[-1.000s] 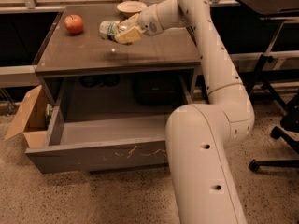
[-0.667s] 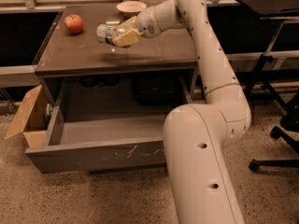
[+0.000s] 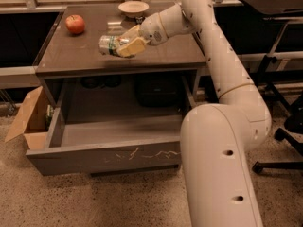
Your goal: Place 7up can into top drawer
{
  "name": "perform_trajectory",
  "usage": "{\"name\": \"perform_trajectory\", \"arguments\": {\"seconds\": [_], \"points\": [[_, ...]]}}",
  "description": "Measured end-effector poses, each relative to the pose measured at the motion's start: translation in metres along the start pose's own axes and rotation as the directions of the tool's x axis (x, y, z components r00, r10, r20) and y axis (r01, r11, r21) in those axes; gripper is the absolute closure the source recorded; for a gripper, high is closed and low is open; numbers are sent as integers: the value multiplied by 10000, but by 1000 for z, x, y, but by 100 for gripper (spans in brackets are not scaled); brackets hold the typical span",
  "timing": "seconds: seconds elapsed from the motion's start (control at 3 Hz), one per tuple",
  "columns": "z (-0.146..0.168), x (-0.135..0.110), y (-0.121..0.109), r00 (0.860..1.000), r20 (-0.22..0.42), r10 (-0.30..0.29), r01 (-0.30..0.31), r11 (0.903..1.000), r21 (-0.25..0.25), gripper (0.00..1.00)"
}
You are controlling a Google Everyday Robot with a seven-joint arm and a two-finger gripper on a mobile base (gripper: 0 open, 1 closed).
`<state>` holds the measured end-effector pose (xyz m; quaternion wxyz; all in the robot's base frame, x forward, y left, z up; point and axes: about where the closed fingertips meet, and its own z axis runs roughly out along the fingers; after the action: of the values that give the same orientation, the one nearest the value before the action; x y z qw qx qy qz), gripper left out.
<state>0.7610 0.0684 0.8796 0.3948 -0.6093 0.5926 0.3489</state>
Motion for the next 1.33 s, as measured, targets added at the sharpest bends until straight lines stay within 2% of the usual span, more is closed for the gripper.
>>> {"name": "perform_trajectory", "arguments": {"seconds": [0.33,0.67,1.0,1.33], "points": [[-7,2,30,9999,-92,-128,125,9993,-345,100],[-24,2,54,9946,-611,-840,843,9964,15,100],[-28,18,84,9894,-703,-1274,1332,9874,852,100],[-27,17,84,9893,-704,-1278,1335,9875,837,100]]}}
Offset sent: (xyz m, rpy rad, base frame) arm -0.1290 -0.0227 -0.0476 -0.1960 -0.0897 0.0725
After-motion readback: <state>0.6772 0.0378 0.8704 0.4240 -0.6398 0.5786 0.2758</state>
